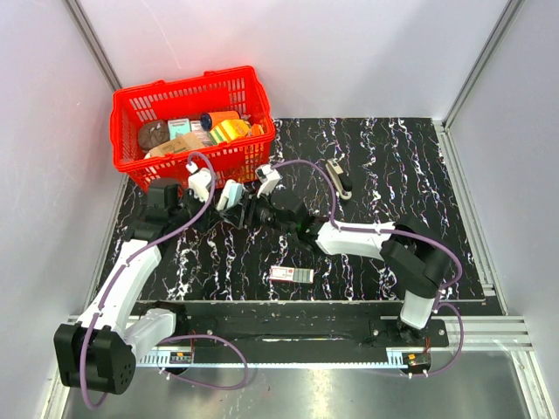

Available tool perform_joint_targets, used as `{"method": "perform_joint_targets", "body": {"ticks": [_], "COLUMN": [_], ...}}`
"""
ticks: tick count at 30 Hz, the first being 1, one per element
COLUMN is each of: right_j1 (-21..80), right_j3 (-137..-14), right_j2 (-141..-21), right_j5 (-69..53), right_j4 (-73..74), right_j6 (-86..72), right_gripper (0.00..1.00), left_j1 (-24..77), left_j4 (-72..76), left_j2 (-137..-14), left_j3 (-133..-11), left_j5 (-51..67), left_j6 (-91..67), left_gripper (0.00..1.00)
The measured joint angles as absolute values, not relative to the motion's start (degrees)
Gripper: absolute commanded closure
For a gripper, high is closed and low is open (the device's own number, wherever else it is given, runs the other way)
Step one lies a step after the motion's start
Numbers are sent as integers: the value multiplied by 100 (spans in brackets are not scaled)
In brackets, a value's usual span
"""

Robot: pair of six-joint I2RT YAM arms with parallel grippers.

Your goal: Unload the staples from the stapler

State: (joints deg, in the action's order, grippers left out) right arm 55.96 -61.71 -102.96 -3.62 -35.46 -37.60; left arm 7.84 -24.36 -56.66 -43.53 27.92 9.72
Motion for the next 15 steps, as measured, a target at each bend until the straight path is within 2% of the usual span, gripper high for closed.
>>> {"method": "perform_joint_targets", "body": {"ticks": [8, 11, 15], "right_j1": [5651, 5680, 5697], "right_j3": [-6173, -6171, -6169], "right_j2": [-10294, -10215, -10057], "right_j5": [-193, -102, -128], "right_j4": [-3433, -3260, -2893], "right_j6": [-3721, -3642, -3468], "right_gripper": [91, 99, 100], "left_j1": [784, 819, 856], "left_j4": [-2438, -2432, -2427], "left_j2": [-5664, -5660, -5629], "left_j3": [-4353, -4351, -4346], "left_j5": [2803, 2775, 2569], "left_j6": [1061, 1317, 2023], "left_gripper": [100, 100, 100]}}
